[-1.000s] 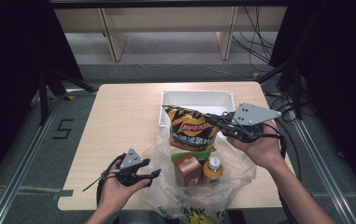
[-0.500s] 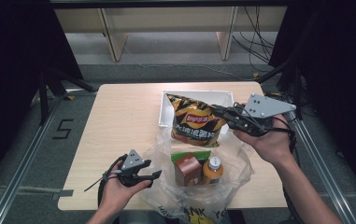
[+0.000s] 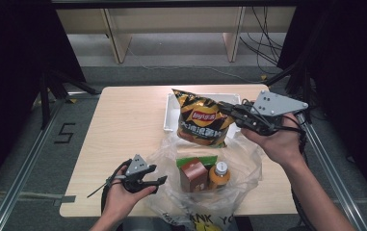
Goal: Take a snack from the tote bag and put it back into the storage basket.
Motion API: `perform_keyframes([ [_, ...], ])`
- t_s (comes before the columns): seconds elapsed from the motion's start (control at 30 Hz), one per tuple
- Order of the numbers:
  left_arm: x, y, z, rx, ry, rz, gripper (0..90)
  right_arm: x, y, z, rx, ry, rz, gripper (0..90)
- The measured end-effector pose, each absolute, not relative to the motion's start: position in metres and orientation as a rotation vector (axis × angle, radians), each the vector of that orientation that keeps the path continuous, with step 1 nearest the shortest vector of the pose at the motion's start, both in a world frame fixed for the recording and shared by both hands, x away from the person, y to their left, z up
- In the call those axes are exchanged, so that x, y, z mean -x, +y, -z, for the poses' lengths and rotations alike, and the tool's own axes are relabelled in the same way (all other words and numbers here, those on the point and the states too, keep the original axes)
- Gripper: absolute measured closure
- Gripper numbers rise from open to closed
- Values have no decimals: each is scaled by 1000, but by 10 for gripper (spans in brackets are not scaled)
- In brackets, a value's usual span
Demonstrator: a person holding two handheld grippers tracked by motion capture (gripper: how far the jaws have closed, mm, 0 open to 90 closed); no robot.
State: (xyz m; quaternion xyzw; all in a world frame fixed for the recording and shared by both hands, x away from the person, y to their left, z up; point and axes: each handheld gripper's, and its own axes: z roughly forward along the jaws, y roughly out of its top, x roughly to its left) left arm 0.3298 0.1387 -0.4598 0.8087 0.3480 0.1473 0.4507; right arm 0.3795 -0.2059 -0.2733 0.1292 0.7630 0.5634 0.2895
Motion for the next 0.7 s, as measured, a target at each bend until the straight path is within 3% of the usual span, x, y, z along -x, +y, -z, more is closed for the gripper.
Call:
perform_keyframes([
  [0.7,-330,140,460,-1993,859,-359,421,-402,-213,259,-420,1982,-1474,900],
])
